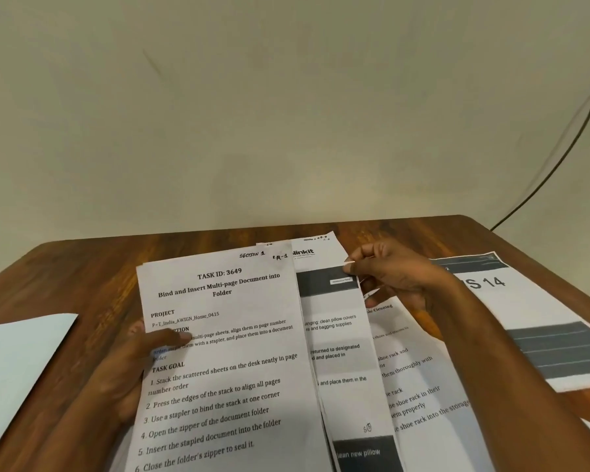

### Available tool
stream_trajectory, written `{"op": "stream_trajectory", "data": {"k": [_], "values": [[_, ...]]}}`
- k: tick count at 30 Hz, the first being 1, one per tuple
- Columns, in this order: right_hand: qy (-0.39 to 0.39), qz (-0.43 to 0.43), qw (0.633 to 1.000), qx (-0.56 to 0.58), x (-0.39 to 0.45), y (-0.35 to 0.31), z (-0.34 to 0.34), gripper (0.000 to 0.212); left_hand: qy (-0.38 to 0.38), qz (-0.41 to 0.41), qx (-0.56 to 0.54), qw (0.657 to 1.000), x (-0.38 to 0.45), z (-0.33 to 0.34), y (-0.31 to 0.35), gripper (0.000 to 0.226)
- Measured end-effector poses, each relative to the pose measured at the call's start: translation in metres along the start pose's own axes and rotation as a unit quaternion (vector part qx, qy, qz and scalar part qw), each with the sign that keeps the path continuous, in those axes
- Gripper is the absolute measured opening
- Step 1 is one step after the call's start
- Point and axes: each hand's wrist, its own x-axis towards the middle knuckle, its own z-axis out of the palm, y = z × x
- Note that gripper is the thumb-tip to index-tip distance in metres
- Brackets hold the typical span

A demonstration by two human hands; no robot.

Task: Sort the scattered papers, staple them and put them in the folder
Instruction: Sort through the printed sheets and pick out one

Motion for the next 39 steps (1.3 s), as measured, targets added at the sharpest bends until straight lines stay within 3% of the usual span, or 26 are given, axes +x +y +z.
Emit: {"op": "stream_trajectory", "data": {"k": [7,10,14,18,23,27,31,33,35,39], "values": [[0.007,-0.029,1.0,0.008,0.0,-0.002,0.005,0.02,-0.003,-0.013,-0.001,1.0,0.0,0.004,-0.004,0.048],[0.059,-0.06,0.996,0.034,0.005,-0.005,0.02,0.019,-0.021,-0.006,0.006,1.0,-0.002,0.012,-0.009,0.072],[0.145,-0.101,0.981,0.083,0.013,-0.013,0.051,0.014,-0.03,0.03,0.008,0.999,0.0,0.029,-0.02,0.053],[0.194,-0.126,0.964,0.134,0.015,-0.014,0.077,0.015,-0.004,0.065,0.013,0.998,0.002,0.035,-0.027,0.056],[0.204,-0.161,0.953,0.155,0.001,-0.021,0.093,0.04,0.036,0.108,0.027,0.993,0.002,0.038,-0.032,0.05],[0.187,-0.213,0.957,0.056,-0.002,-0.015,0.101,0.064,0.056,0.121,0.053,0.99,0.002,0.043,-0.037,0.033],[0.161,-0.195,0.967,0.018,0.003,-0.006,0.101,0.078,0.085,0.131,0.08,0.984,0.007,0.044,-0.045,0.038],[0.149,-0.174,0.973,-0.036,0.006,-0.002,0.1,0.072,0.103,0.136,0.091,0.981,0.01,0.041,-0.047,0.04],[0.165,-0.177,0.967,-0.077,0.014,0.005,0.1,0.052,0.114,0.142,0.109,0.977,0.012,0.041,-0.049,0.039],[0.166,-0.189,0.968,0.013,0.013,-0.001,0.101,0.036,0.13,0.161,0.127,0.97,0.015,0.038,-0.05,0.047]]}}
